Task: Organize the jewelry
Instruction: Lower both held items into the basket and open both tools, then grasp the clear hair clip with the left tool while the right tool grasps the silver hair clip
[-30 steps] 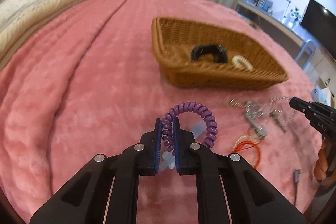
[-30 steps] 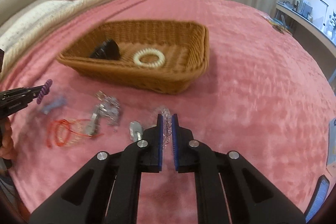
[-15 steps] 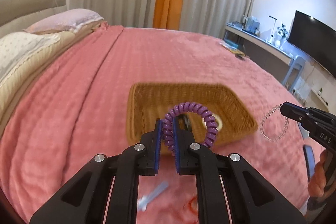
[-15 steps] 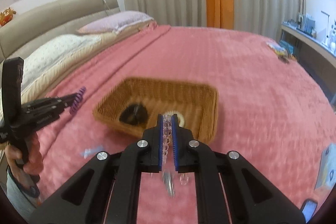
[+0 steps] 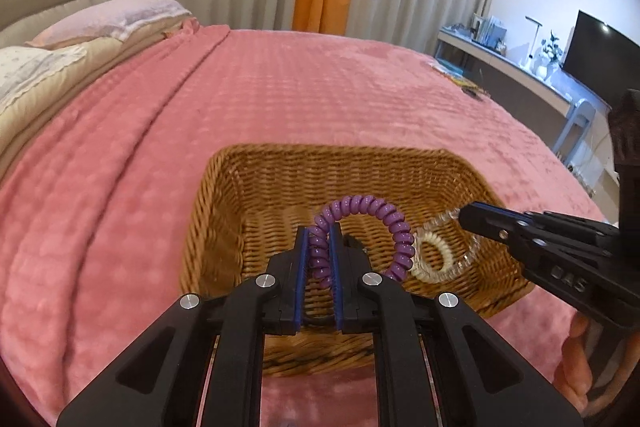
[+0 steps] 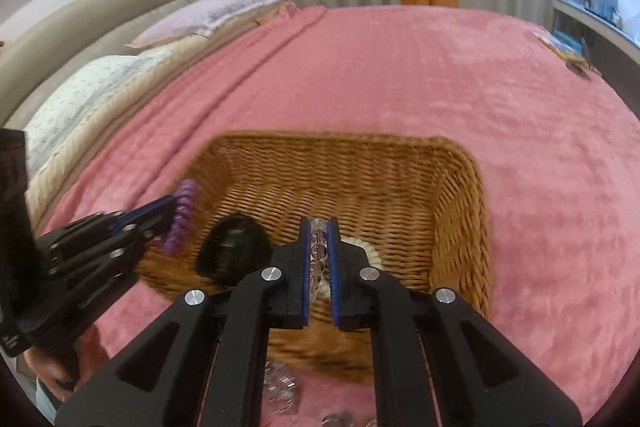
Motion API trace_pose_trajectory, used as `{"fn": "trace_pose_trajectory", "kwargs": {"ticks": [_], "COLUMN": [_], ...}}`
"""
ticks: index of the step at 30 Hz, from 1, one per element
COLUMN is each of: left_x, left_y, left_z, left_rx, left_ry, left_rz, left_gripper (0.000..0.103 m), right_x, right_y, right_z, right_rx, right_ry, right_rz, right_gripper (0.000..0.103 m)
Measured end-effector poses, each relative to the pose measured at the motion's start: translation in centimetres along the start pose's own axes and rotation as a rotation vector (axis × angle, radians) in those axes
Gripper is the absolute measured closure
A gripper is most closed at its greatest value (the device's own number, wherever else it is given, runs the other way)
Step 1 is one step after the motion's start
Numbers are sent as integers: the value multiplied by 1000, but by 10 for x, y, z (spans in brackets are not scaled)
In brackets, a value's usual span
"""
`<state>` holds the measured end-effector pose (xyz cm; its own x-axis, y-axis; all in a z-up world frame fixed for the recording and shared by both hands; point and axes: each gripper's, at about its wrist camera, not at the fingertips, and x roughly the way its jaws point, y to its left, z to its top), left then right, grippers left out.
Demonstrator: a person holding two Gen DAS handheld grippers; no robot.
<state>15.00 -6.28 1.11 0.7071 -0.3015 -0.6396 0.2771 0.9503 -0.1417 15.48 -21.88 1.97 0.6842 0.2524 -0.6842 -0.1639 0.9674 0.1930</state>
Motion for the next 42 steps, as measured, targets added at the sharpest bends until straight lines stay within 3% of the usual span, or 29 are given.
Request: {"fn": "trace_pose_trajectory", "kwargs": {"ticks": [6, 7, 10, 13, 22, 26, 33, 42], "left_x": [5, 3, -12, -32, -114, -120, -70, -40], "left_y": [0, 0, 2, 4, 34, 52, 66, 58], "left_z": [-2, -2, -4, -5, -36, -62, -98, -111], "left_rx": [6, 5, 8, 4, -12, -43, -56, -6], "left_ry": [16, 19, -7, -30, -105, -73, 95, 191], "left_rz": [-14, -22, -35, -64, -76, -71, -59, -52], "left_gripper": [89, 78, 65, 63, 61, 61, 61, 62], "right_x": [11, 10, -1, -22, -91, -96, -75, -45], "right_y": [-26, -29, -33, -28, -2, 0, -9, -13], "right_z": [-7, -8, -12, -16, -52, -75, -116, -142], "right_rx": [68, 80, 80, 69, -14, -14, 9, -1], "right_ry": [12, 19, 6, -27, -93, -68, 23, 114], "right_rz": [-23, -22, -29, -20, -23, -12, -4, -31], "right_gripper": [95, 92, 74, 63, 63, 63, 67, 67]}}
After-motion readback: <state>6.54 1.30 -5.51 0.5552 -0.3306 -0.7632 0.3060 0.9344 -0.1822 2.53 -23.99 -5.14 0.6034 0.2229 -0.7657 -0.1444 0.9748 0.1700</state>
